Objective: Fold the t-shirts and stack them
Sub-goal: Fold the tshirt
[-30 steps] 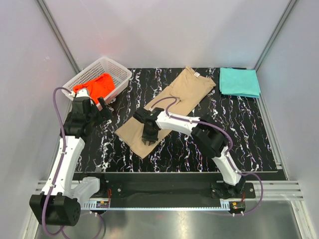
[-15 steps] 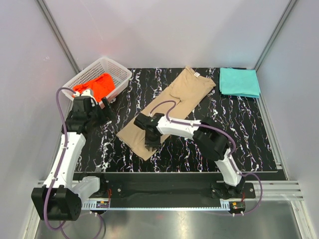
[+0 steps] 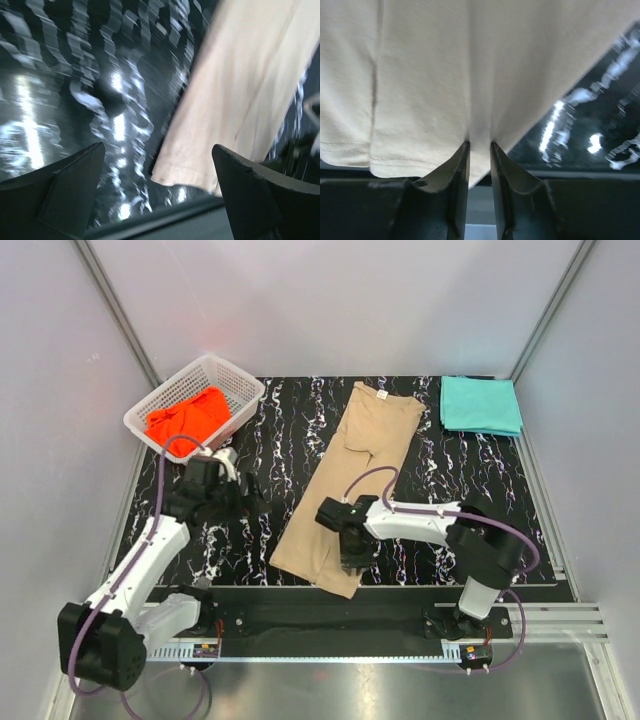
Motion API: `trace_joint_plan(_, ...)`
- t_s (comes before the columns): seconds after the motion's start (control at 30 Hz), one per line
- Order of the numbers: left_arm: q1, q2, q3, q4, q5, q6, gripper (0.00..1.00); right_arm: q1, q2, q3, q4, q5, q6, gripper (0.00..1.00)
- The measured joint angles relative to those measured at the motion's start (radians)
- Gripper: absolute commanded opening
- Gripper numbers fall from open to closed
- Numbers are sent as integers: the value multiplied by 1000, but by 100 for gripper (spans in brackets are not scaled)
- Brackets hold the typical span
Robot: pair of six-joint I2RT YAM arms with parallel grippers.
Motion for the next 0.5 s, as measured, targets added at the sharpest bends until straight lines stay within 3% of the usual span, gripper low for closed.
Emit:
trace_joint_plan(0.13, -186, -23, -11, -5, -18, -37, 94, 2, -97, -71, -72, 11, -9, 36)
trace_joint_plan(0.27, -234, -9, -66, 46, -30, -78, 93, -68, -190, -36, -110, 9, -62, 46)
trace_joint_plan(0.33, -245, 15, -98, 60, -45, -92, 91, -187, -214, 2, -93, 0, -118, 55)
trace_joint_plan(0.5, -298, 65, -167, 101, -79, -124, 88, -592, -231, 48, 41, -61, -262, 68)
